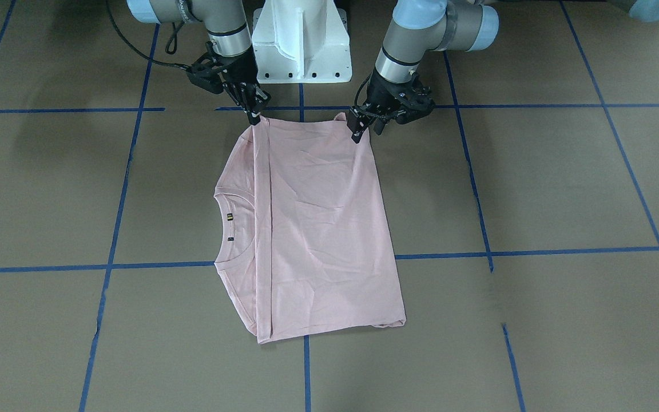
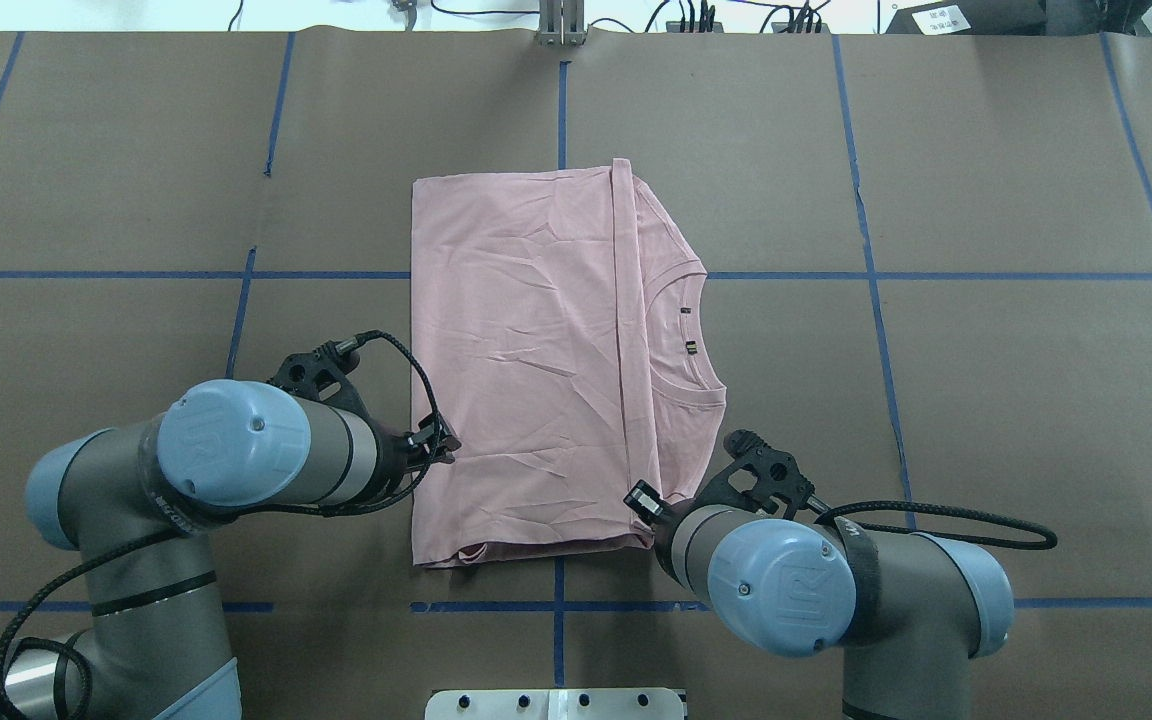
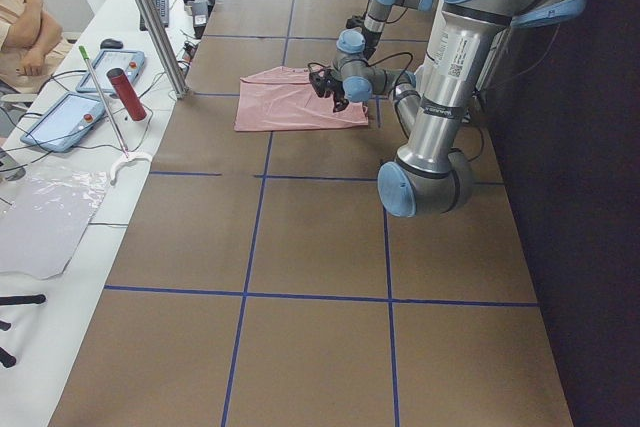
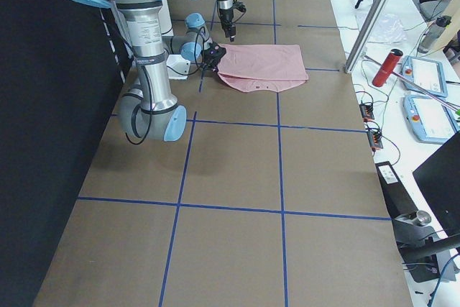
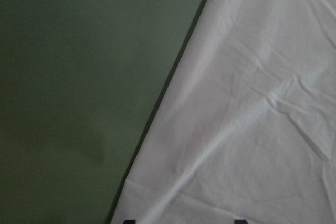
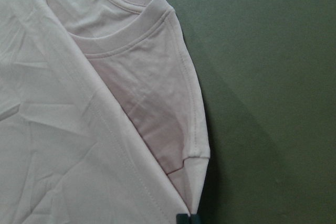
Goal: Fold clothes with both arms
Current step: 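Move both grippers to the shirt's near edge corners and grasp them, then lift the near edge with both grippers and fold it over toward the far edge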
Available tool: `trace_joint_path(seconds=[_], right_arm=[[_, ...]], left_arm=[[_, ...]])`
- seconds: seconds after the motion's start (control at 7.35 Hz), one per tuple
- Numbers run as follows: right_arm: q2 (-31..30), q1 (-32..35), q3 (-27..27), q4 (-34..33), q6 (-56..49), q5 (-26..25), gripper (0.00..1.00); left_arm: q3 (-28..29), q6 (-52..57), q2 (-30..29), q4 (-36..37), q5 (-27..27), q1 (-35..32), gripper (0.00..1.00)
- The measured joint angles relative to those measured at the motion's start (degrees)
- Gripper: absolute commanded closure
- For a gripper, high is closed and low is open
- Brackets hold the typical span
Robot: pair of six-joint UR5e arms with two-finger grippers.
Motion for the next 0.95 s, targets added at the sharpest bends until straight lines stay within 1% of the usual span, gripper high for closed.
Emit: trace_joint_path(seconds=[0.27,0.54,0.68,0.82,0.95], right_arm=[[0.0,-0.1,0.0,0.0,0.0,0.0,1.00],[0.1,-0.1,0.0,0.0,0.0,0.0,1.00],[0.1,-0.1,0.0,0.1,0.0,0.0,1.00],[0.2,-0.1,0.0,0.0,0.0,0.1,1.00],[0.2,-0.1,-0.1,0.1,0.0,0.1,1.00]], left_arm=[[0.2,-0.2,0.6,0.1,0.3,1.9,0.40],[0.5,-0.3,0.7,0.1,0.4,3.9,0.43],[0.6,-0.3,0.8,0.1,0.5,4.9,0.48],[0.6,-0.3,0.8,0.2,0.5,5.7,0.51],[0.6,-0.3,0.8,0.5,1.0,6.1,0.70]])
